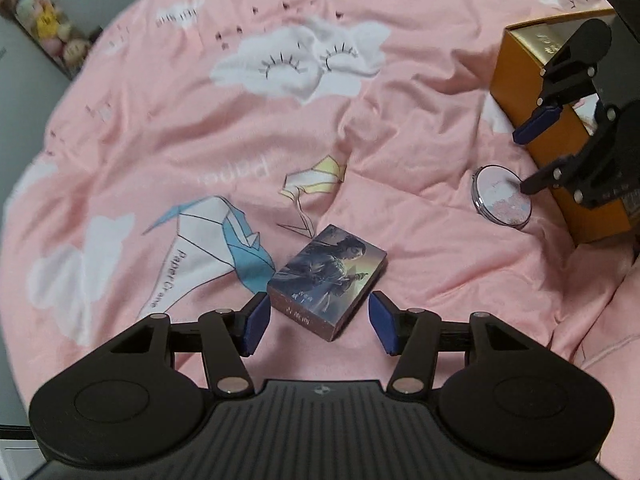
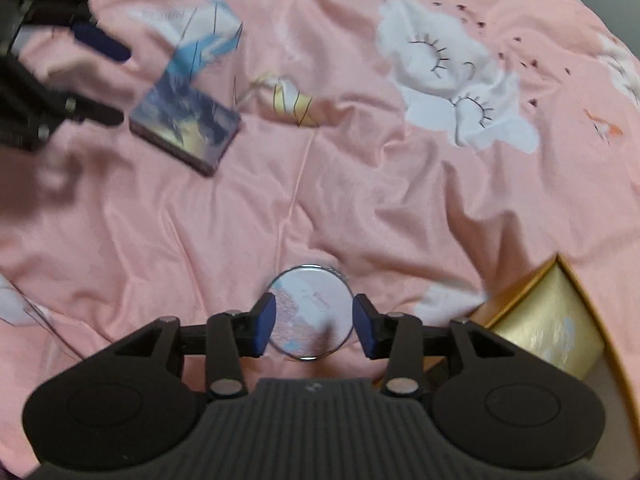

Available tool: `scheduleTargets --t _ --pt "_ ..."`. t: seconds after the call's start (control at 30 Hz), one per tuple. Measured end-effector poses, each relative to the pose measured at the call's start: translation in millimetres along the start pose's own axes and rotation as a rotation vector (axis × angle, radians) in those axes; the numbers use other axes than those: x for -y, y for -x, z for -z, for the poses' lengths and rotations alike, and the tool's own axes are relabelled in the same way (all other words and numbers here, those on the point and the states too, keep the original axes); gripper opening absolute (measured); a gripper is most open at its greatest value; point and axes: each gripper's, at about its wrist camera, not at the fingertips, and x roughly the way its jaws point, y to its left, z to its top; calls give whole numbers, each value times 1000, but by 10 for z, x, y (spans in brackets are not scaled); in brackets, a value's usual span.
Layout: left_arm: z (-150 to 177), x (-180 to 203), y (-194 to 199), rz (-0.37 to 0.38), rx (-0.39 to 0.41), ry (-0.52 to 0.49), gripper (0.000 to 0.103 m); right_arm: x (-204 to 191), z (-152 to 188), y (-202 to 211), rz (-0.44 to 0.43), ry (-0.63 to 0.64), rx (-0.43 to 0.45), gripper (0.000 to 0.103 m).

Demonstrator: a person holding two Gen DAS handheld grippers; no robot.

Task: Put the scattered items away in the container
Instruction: 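Grasp the round mirror compact with the right gripper while the left grasps the photo card deck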

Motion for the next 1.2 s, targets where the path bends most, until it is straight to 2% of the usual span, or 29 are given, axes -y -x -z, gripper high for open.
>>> scheduleTargets --t 0.2,0.4,0.5,0.57,0.67,0.8,0.9,1.03,1.2 --pt "-105 -262 -329 67 -110 63 67 -29 -157 -282 -2 120 -111 47" --pt "-171 -424 -529 167 -145 127 73 18 -259 -534 -4 180 -213 47" --pt "-197 -455 -631 188 -151 138 79 88 -289 -621 -26 155 -242 50" --pt "-215 -473 -686 206 -155 141 81 142 -311 -659 -28 129 -256 59" --pt "-237 -484 -770 231 -161 140 83 223 -322 -717 -55 93 -274 59" --pt "-279 -482 -846 250 -172 131 83 329 -303 -817 -171 10 -316 63" --pt "-283 -444 -844 246 -175 116 80 347 -295 -828 -176 -3 -316 63" --pt "-261 -408 -740 225 -156 115 64 367 -256 -771 -180 -18 -300 62" --pt "-229 -366 -562 206 -111 126 46 372 -215 -605 -183 -19 -258 42"
